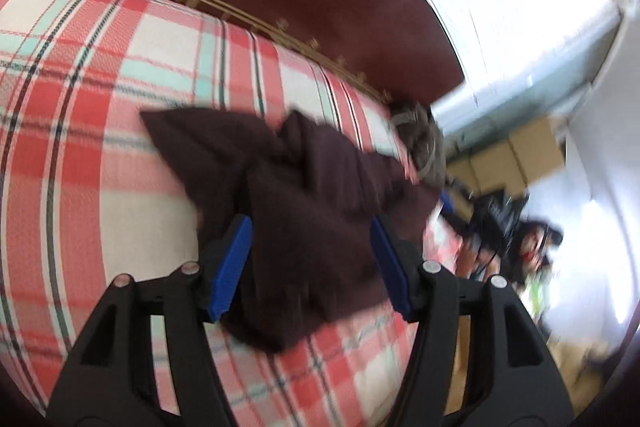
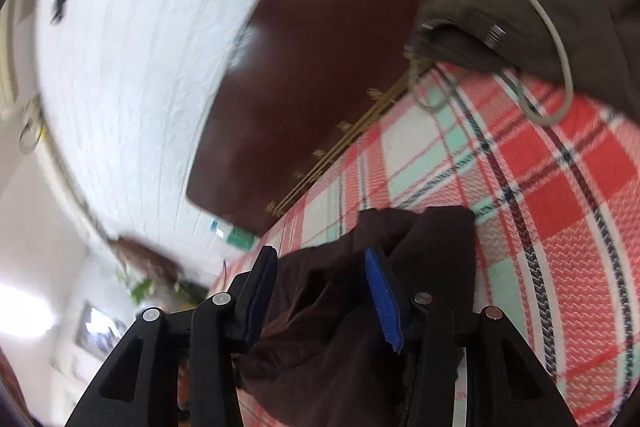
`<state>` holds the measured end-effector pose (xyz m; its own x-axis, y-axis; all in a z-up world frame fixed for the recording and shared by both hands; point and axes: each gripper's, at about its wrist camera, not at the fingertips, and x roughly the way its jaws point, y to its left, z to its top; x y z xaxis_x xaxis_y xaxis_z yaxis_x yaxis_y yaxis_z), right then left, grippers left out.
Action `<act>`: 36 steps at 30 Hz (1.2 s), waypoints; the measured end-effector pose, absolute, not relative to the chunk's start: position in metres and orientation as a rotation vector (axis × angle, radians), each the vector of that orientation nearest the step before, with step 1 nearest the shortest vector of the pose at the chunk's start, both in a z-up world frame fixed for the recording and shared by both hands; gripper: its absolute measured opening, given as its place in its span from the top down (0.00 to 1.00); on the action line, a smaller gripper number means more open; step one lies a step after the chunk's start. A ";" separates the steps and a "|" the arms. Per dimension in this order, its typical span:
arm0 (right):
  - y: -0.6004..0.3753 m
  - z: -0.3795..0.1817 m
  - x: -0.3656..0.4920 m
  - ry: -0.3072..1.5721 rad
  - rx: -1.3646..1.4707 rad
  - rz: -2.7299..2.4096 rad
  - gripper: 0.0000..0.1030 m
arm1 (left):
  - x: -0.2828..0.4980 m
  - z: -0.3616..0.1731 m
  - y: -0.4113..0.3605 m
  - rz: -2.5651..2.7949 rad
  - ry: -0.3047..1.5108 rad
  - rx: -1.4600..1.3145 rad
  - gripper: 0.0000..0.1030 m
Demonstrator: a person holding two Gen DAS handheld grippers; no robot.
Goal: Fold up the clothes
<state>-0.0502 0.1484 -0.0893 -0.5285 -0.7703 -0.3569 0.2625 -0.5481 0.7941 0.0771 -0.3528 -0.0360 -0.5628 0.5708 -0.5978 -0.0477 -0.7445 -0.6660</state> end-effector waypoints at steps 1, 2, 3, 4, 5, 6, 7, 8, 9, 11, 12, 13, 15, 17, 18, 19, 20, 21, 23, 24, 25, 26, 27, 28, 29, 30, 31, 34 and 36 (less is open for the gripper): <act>0.143 -0.082 -0.038 -0.838 0.922 -2.094 0.52 | 0.087 -0.036 -0.344 2.320 -0.813 -1.200 0.39; 0.137 -0.076 -0.026 -0.762 0.892 -2.076 0.51 | 0.097 -0.036 -0.335 2.302 -0.769 -1.189 0.39; 0.130 -0.075 -0.015 -0.704 0.876 -2.031 0.50 | 0.106 -0.036 -0.327 2.284 -0.725 -1.178 0.39; 0.122 -0.075 -0.005 -0.646 0.864 -1.987 0.49 | 0.112 -0.035 -0.318 2.267 -0.688 -1.167 0.38; 0.109 -0.076 0.001 -0.581 0.873 -1.951 0.49 | 0.115 -0.034 -0.310 2.251 -0.655 -1.155 0.33; 0.096 -0.077 0.007 -0.518 0.886 -1.917 0.49 | 0.115 -0.032 -0.299 2.232 -0.620 -1.148 0.29; 0.081 -0.080 0.007 -0.465 0.910 -1.895 0.49 | 0.112 -0.031 -0.288 2.211 -0.584 -1.143 0.28; 0.065 -0.085 0.003 -0.432 0.936 -1.875 0.49 | 0.106 -0.030 -0.277 2.203 -0.547 -1.143 0.28; 0.050 -0.090 -0.001 -0.403 0.962 -1.857 0.49 | 0.099 -0.030 -0.266 2.202 -0.509 -1.146 0.28; 0.031 -0.100 -0.014 -0.382 1.010 -1.839 0.49 | 0.078 -0.034 -0.253 2.239 -0.434 -1.175 0.28; 0.024 -0.102 -0.021 -0.378 1.020 -1.838 0.49 | 0.068 -0.037 -0.247 2.262 -0.396 -1.193 0.28; 0.017 -0.105 -0.028 -0.375 1.030 -1.837 0.49 | 0.057 -0.039 -0.242 2.284 -0.357 -1.210 0.28; 0.004 -0.110 -0.041 -0.367 1.049 -1.839 0.49 | 0.041 -0.043 -0.239 2.308 -0.334 -1.239 0.28; -0.002 -0.111 -0.056 -0.353 1.072 -1.886 0.49 | 0.025 -0.041 -0.243 2.353 -0.330 -1.240 0.28; -0.004 -0.111 -0.063 -0.353 1.083 -1.902 0.49 | 0.019 -0.037 -0.248 2.379 -0.331 -1.229 0.28; -0.006 -0.110 -0.070 -0.353 1.092 -1.919 0.49 | 0.014 -0.033 -0.253 2.406 -0.337 -1.215 0.28; -0.006 -0.110 -0.077 -0.352 1.098 -1.942 0.49 | 0.010 -0.030 -0.257 2.423 -0.338 -1.204 0.28; -0.010 -0.108 -0.082 -0.344 1.104 -1.961 0.49 | 0.005 -0.027 -0.260 2.438 -0.333 -1.195 0.28; -0.009 -0.107 -0.090 -0.327 1.115 -2.001 0.49 | -0.003 -0.024 -0.265 2.450 -0.323 -1.202 0.28; -0.007 -0.107 -0.093 -0.317 1.121 -2.022 0.49 | -0.007 -0.025 -0.266 2.459 -0.317 -1.212 0.28; -0.006 -0.107 -0.097 -0.308 1.127 -2.041 0.49 | -0.012 -0.026 -0.268 2.472 -0.311 -1.225 0.28; -0.004 -0.107 -0.099 -0.302 1.130 -2.051 0.49 | -0.016 -0.028 -0.270 2.486 -0.305 -1.245 0.28; -0.003 -0.106 -0.100 -0.295 1.133 -2.061 0.50 | -0.020 -0.032 -0.273 2.500 -0.299 -1.269 0.28; 0.000 -0.105 -0.101 -0.287 1.133 -2.078 0.50 | -0.023 -0.034 -0.276 2.507 -0.308 -1.289 0.28; 0.004 -0.103 -0.101 -0.280 1.131 -2.095 0.50 | -0.026 -0.038 -0.281 2.499 -0.339 -1.299 0.28; 0.009 -0.102 -0.100 -0.279 1.125 -2.114 0.49 | -0.030 -0.042 -0.286 2.484 -0.378 -1.305 0.28; 0.014 -0.099 -0.099 -0.280 1.117 -2.134 0.46 | -0.033 -0.045 -0.292 2.469 -0.425 -1.312 0.28; 0.041 -0.091 -0.092 -0.299 1.068 -2.213 0.35 | -0.042 -0.057 -0.316 2.412 -0.662 -1.341 0.28; 0.060 -0.086 -0.089 -0.300 1.041 -2.287 0.31 | -0.037 -0.054 -0.323 2.414 -0.726 -1.304 0.28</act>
